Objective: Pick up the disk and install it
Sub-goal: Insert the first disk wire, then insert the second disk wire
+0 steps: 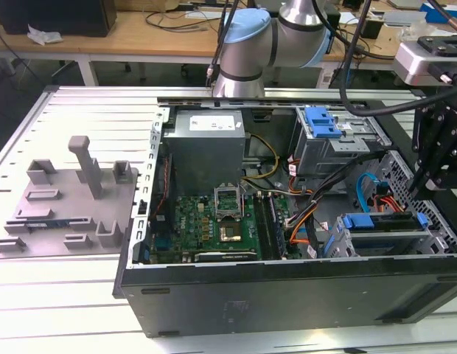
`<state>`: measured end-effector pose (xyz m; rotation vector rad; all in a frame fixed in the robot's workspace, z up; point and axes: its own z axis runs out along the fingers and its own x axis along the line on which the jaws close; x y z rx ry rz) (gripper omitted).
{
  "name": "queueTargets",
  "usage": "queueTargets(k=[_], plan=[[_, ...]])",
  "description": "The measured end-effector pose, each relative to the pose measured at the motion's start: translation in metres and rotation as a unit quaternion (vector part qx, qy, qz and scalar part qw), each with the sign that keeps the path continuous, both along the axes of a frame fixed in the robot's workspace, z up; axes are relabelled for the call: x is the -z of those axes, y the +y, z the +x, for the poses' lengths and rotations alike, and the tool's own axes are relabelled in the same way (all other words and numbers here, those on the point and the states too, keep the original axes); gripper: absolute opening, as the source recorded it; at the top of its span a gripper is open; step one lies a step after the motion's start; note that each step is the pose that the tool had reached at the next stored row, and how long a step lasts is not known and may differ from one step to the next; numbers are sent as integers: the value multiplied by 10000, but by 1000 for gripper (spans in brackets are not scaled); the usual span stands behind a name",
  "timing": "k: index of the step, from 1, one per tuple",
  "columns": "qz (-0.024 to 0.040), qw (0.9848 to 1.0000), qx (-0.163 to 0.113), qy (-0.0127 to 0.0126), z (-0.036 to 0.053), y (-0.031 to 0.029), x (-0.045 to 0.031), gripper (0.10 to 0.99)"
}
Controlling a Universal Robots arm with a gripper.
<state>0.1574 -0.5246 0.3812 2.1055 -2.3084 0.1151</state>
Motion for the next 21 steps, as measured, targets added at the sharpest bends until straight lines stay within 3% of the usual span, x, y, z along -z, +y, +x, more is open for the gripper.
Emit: queueTargets(k=[1, 2, 21], plan=[[-1, 10000, 0, 0, 0, 0, -1, 227], [-1, 10000, 0, 0, 0, 0, -1, 157], [-15, 10000, 0, 0, 0, 16, -12, 157]])
